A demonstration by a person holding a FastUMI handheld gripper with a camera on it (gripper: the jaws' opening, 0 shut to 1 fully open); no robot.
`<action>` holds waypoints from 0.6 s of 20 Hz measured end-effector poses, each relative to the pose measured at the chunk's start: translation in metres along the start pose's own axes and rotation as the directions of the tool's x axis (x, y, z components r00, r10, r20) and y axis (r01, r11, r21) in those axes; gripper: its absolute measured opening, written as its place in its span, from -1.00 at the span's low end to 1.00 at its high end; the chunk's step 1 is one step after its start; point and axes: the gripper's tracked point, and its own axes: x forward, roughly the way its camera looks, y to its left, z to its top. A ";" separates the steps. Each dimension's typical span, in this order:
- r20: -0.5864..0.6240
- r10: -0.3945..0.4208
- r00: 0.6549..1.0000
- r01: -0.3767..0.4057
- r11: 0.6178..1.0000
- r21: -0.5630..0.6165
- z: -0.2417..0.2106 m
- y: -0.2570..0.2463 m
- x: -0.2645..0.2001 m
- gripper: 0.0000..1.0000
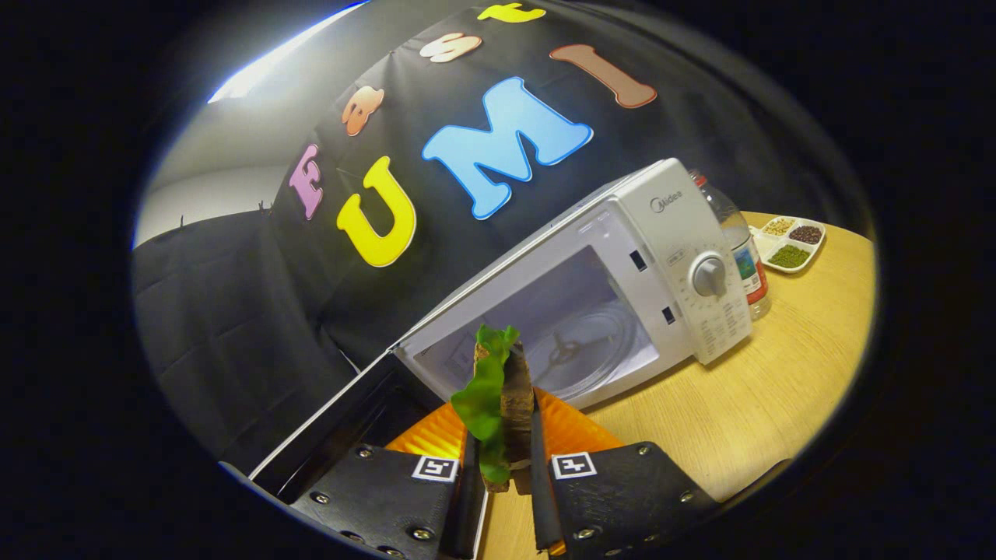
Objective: Open the microwave, put the food inside, and close the microwave door.
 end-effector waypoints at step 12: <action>0.016 -0.053 0.998 0.053 0.997 0.049 0.010 -0.036 0.149 -0.42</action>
